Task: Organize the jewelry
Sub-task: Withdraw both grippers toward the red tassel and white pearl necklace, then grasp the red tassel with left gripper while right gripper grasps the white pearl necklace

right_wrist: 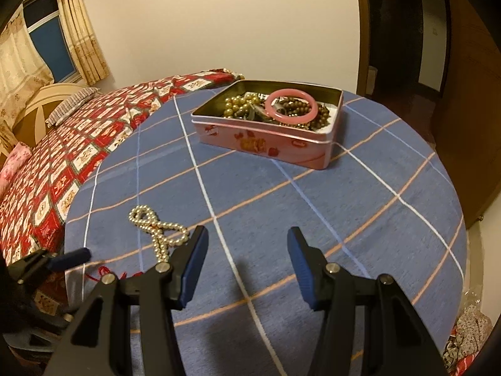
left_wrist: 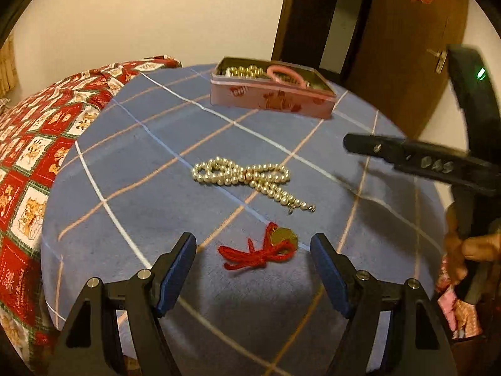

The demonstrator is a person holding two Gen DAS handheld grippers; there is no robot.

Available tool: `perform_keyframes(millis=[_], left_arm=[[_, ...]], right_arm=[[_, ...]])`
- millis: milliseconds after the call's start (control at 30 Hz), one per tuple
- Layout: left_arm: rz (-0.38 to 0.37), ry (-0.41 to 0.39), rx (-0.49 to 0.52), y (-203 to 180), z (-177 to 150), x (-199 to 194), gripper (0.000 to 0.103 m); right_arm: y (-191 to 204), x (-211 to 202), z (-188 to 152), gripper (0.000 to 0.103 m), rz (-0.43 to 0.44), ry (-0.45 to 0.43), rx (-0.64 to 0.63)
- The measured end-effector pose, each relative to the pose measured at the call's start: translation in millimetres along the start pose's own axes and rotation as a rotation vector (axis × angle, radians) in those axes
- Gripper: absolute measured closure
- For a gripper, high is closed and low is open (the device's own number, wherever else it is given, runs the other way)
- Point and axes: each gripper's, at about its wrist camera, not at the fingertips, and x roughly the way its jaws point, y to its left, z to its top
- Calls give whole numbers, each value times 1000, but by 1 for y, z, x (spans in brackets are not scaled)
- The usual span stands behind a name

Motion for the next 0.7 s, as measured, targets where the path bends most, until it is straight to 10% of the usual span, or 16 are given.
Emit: perform_keyframes(millis=[200, 367, 700], left_arm=[[58, 10, 90, -14, -5, 12, 48], [51, 1, 42, 1, -2, 9, 96], [2, -79, -71, 19, 6, -9, 98]], right_arm=[[4, 2, -1, 47, 6, 4, -4], [8, 4, -1, 47, 13, 10, -5], [18, 11, -2, 47, 47, 34, -28]])
